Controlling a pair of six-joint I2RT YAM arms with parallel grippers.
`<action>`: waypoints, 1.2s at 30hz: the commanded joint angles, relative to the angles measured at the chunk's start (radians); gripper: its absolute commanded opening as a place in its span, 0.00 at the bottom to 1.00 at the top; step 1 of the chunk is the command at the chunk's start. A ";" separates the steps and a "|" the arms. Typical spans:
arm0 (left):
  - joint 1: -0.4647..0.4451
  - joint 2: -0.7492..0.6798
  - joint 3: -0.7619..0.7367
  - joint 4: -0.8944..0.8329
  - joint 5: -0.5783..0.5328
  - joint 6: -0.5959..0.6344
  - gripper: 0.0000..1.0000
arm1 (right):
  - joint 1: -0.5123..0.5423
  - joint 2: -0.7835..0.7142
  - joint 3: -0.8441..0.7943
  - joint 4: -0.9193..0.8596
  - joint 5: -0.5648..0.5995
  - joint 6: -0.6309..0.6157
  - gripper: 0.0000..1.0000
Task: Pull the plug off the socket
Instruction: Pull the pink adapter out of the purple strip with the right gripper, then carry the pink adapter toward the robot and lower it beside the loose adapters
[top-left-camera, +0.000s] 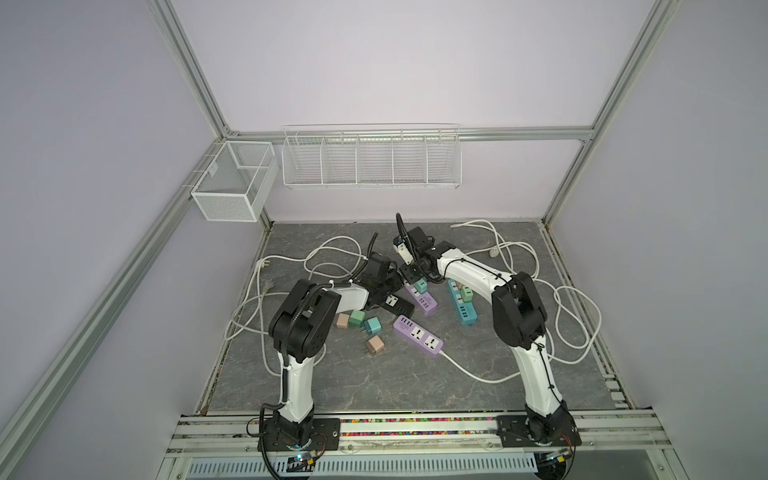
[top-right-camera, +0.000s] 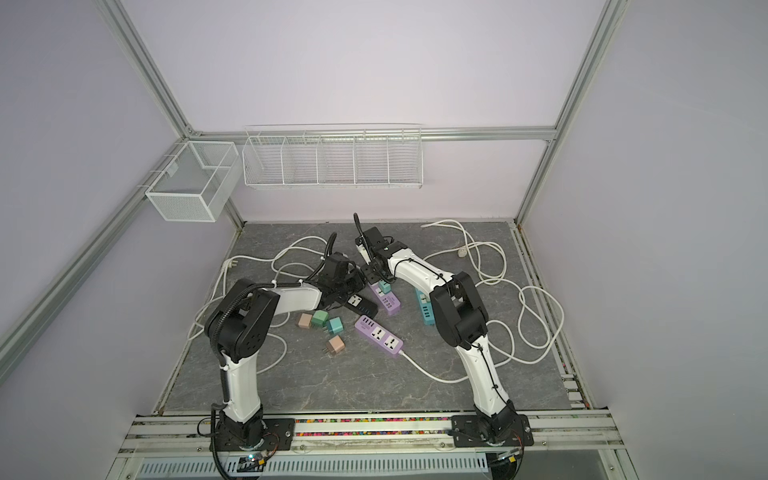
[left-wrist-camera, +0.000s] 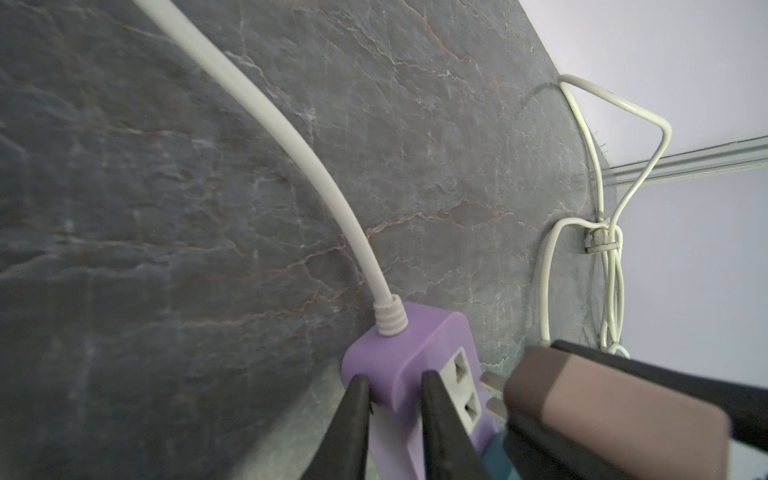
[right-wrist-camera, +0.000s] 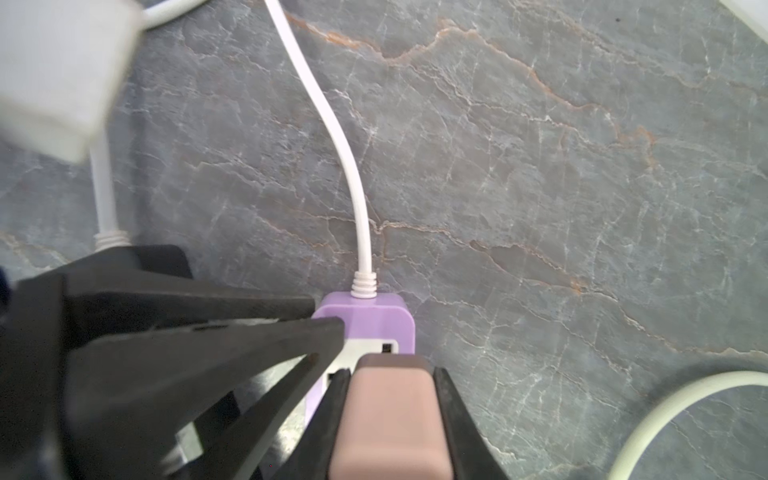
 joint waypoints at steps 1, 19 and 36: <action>-0.015 0.056 -0.044 -0.222 -0.004 0.009 0.23 | 0.014 -0.046 0.022 -0.026 0.040 -0.037 0.07; -0.017 -0.018 0.074 -0.276 0.003 0.051 0.27 | -0.073 -0.377 -0.243 0.092 -0.194 0.097 0.07; -0.002 -0.401 -0.065 -0.355 -0.134 0.163 0.38 | -0.085 -0.690 -0.583 0.246 -0.380 0.335 0.08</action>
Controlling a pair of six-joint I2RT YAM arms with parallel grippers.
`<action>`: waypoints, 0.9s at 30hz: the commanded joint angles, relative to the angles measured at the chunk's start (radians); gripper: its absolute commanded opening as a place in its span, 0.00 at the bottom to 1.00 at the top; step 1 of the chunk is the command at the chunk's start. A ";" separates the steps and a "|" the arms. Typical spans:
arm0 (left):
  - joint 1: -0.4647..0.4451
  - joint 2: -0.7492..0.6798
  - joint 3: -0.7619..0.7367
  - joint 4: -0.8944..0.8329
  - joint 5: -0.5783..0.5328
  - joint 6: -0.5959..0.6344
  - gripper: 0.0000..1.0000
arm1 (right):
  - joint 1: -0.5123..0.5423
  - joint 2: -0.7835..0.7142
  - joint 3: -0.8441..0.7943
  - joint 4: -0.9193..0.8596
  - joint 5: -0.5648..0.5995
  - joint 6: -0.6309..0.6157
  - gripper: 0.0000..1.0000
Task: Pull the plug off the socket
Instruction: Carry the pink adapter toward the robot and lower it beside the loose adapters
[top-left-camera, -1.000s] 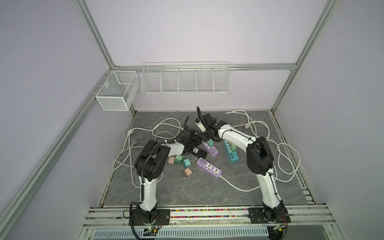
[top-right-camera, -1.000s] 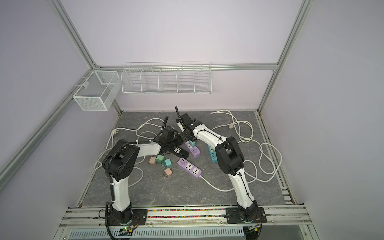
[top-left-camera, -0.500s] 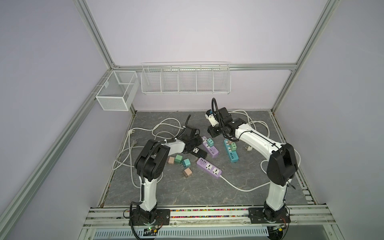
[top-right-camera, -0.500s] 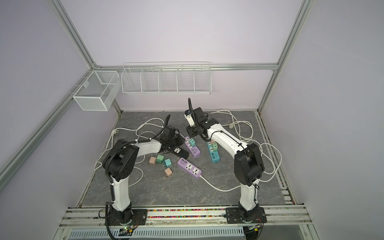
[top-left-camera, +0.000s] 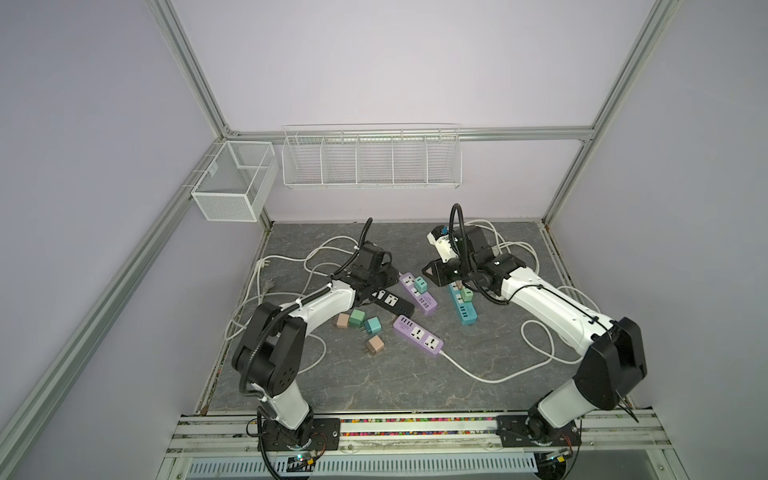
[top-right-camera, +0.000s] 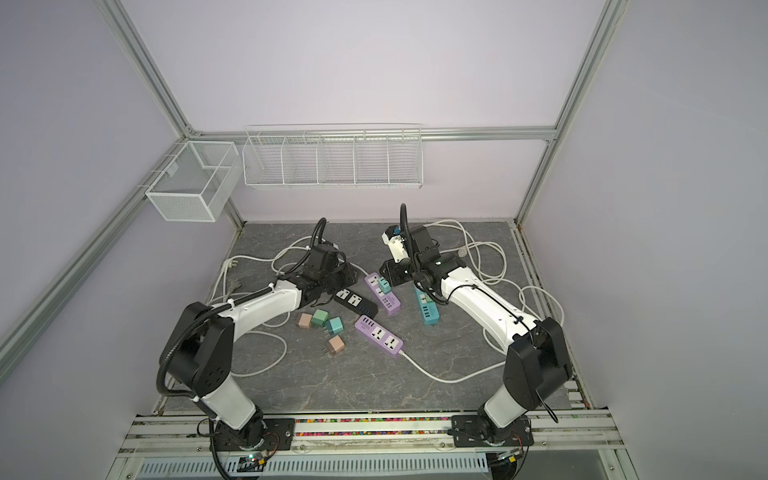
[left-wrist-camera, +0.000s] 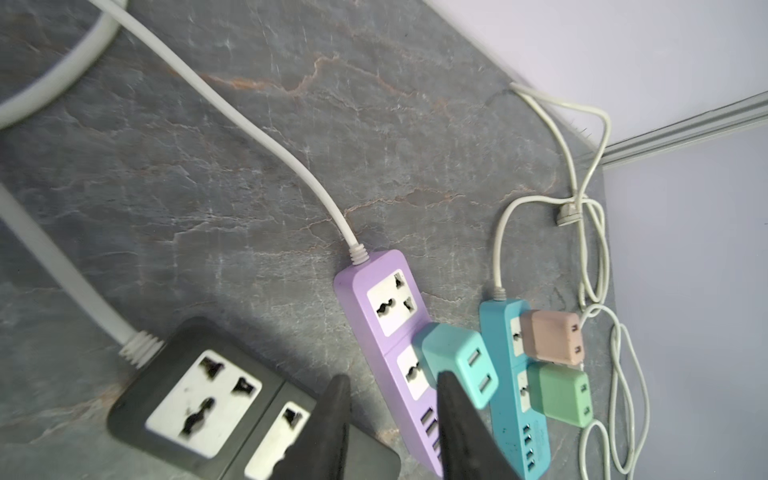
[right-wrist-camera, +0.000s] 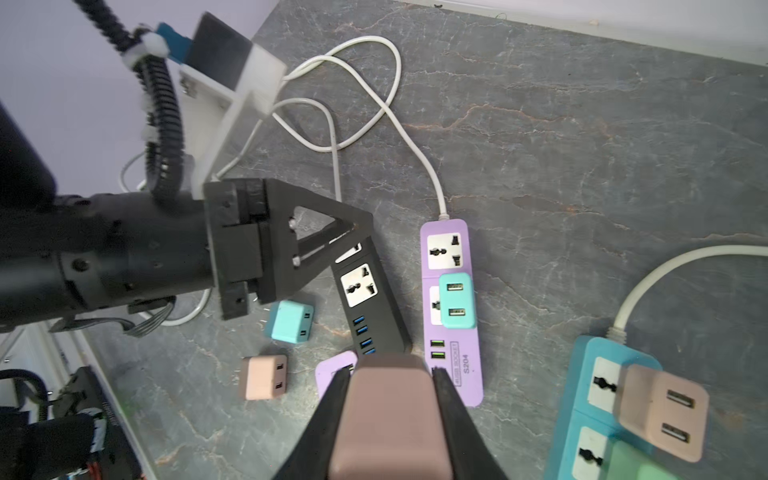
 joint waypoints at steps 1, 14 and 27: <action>0.009 -0.075 -0.054 -0.050 -0.061 0.050 0.38 | -0.002 -0.044 -0.061 0.081 -0.060 0.098 0.08; 0.019 -0.310 -0.248 -0.062 -0.047 0.080 0.40 | 0.112 -0.082 -0.203 0.186 -0.056 0.232 0.09; 0.010 -0.446 -0.393 -0.037 -0.043 -0.010 0.42 | 0.233 -0.090 -0.333 0.255 -0.030 0.324 0.09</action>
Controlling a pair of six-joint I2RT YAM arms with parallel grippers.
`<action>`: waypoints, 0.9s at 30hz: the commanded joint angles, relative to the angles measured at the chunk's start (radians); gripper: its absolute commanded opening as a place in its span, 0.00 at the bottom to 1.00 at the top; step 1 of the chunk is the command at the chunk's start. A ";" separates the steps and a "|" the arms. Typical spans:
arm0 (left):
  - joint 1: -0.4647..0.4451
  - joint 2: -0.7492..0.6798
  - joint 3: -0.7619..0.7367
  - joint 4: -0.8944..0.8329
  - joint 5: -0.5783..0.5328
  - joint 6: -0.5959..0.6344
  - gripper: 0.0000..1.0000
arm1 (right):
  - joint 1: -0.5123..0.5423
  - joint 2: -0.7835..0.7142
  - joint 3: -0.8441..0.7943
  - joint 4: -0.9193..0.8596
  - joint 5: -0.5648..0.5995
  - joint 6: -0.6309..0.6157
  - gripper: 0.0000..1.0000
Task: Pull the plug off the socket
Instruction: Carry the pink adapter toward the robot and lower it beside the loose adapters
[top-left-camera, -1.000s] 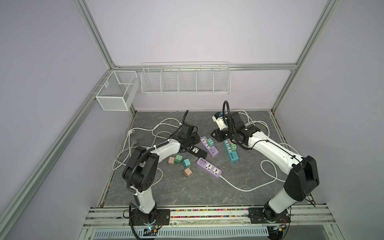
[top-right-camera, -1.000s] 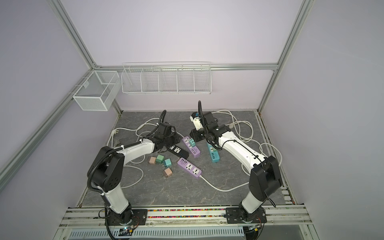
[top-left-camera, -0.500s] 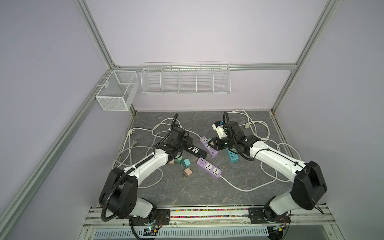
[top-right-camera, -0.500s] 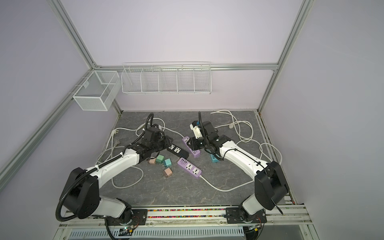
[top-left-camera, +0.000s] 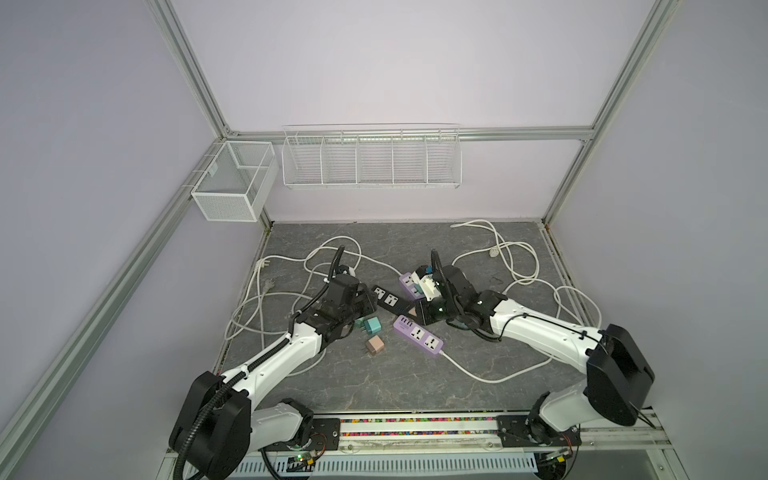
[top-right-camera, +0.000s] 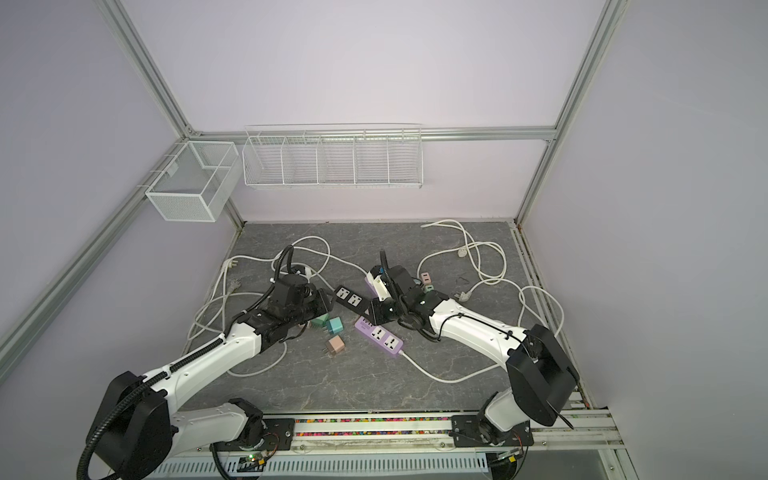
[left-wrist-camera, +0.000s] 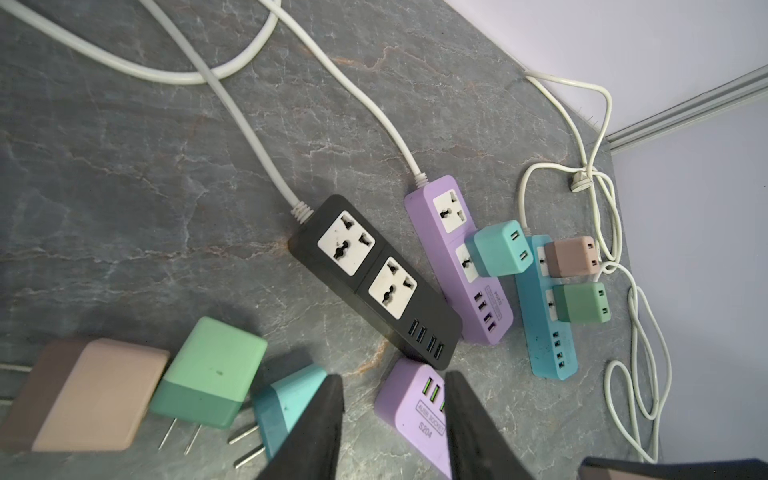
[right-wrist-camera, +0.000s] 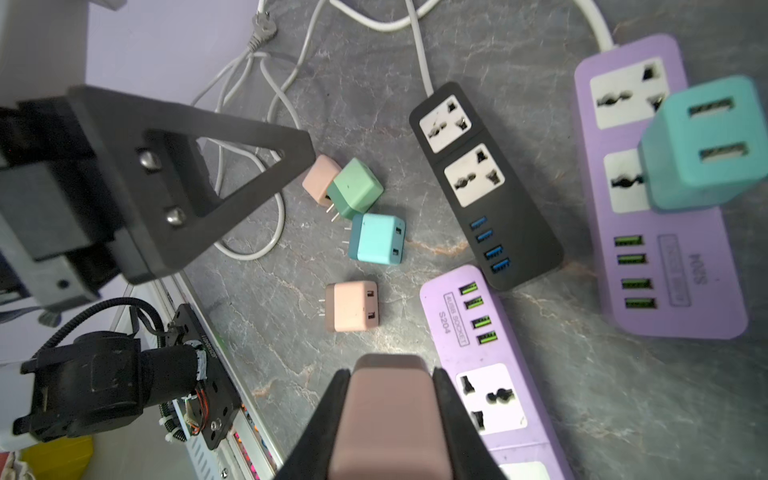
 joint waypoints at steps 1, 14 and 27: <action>-0.015 -0.018 -0.030 0.029 0.003 -0.045 0.42 | 0.026 -0.024 -0.022 0.044 0.014 0.044 0.09; -0.110 -0.066 -0.088 0.026 -0.066 -0.119 0.42 | 0.107 0.085 -0.088 0.113 -0.054 0.086 0.11; -0.110 -0.093 -0.121 -0.019 -0.125 -0.111 0.42 | 0.127 0.249 -0.062 0.193 -0.118 0.078 0.14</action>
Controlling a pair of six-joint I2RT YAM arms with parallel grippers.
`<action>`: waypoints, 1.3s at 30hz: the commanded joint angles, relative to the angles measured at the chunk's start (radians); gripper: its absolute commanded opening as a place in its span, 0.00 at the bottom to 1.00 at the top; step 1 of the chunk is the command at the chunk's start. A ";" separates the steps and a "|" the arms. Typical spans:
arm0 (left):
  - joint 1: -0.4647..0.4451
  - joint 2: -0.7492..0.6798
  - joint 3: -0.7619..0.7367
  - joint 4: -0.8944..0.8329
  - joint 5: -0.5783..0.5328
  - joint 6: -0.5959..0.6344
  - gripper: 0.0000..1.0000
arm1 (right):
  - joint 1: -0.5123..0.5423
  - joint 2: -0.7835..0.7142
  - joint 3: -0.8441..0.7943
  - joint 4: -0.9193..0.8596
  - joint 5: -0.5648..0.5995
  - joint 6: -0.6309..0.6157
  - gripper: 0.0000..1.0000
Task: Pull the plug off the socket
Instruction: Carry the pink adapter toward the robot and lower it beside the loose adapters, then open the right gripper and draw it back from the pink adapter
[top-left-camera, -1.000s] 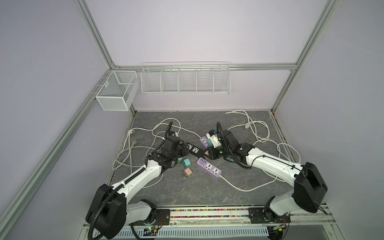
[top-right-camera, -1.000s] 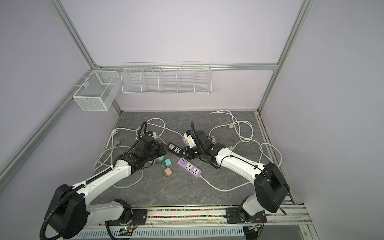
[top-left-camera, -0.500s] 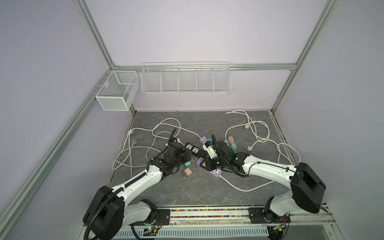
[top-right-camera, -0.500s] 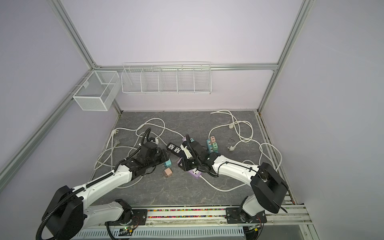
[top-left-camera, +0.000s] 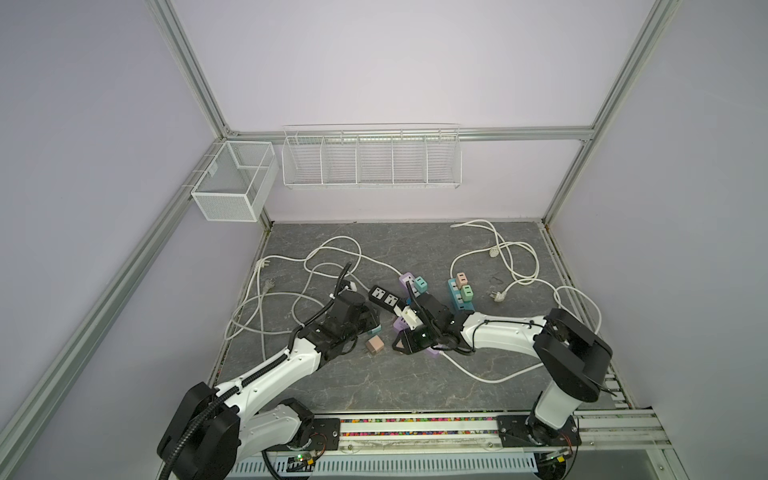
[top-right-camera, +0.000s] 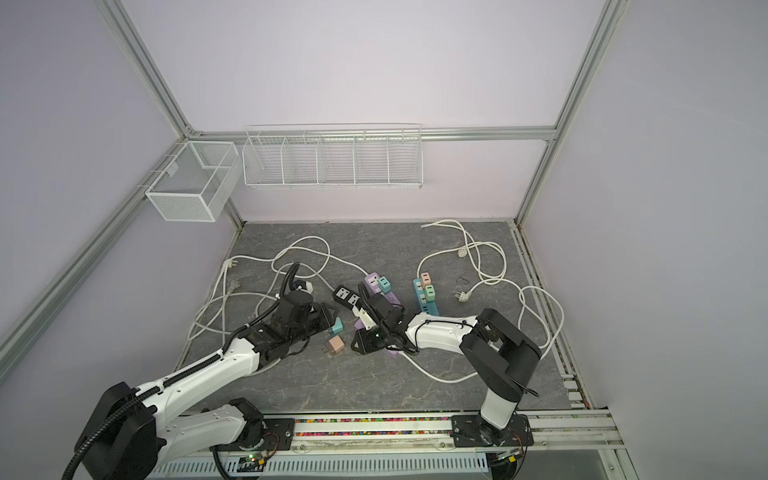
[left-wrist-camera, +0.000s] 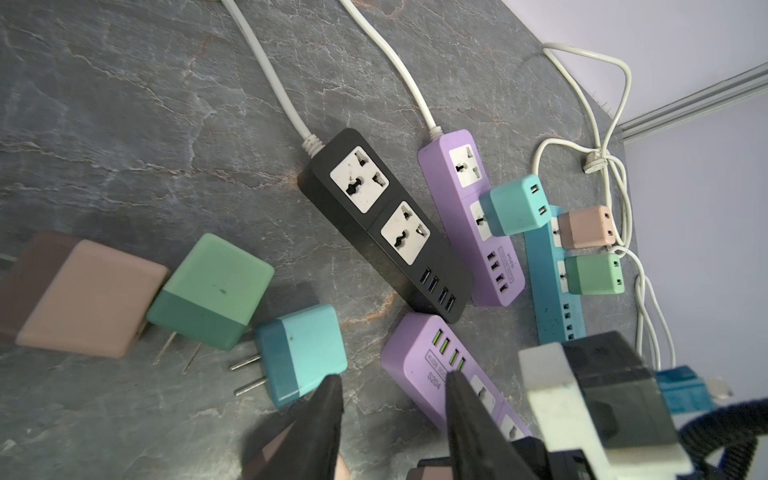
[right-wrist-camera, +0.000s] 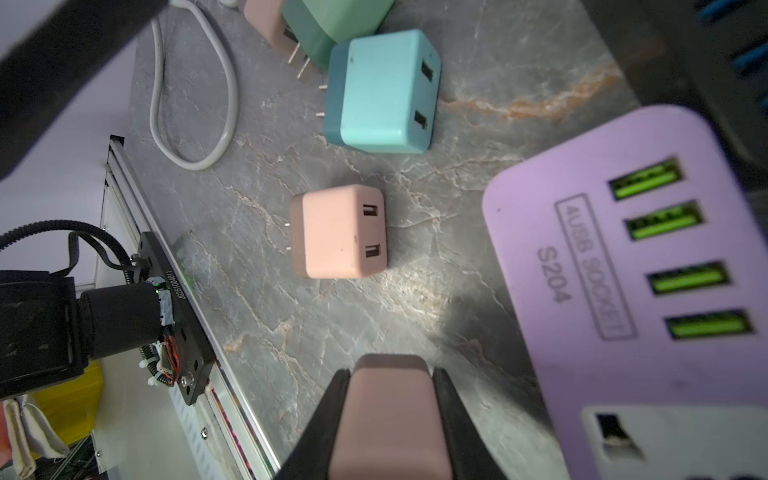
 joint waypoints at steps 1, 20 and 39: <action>-0.002 -0.007 -0.022 -0.011 -0.035 -0.013 0.42 | 0.008 0.029 0.029 0.034 -0.026 0.006 0.14; 0.000 0.047 -0.017 0.025 -0.042 -0.013 0.42 | 0.014 0.107 0.081 -0.013 -0.009 -0.030 0.23; 0.001 0.035 0.014 -0.006 -0.060 0.006 0.42 | 0.015 0.036 0.114 -0.140 0.098 -0.100 0.57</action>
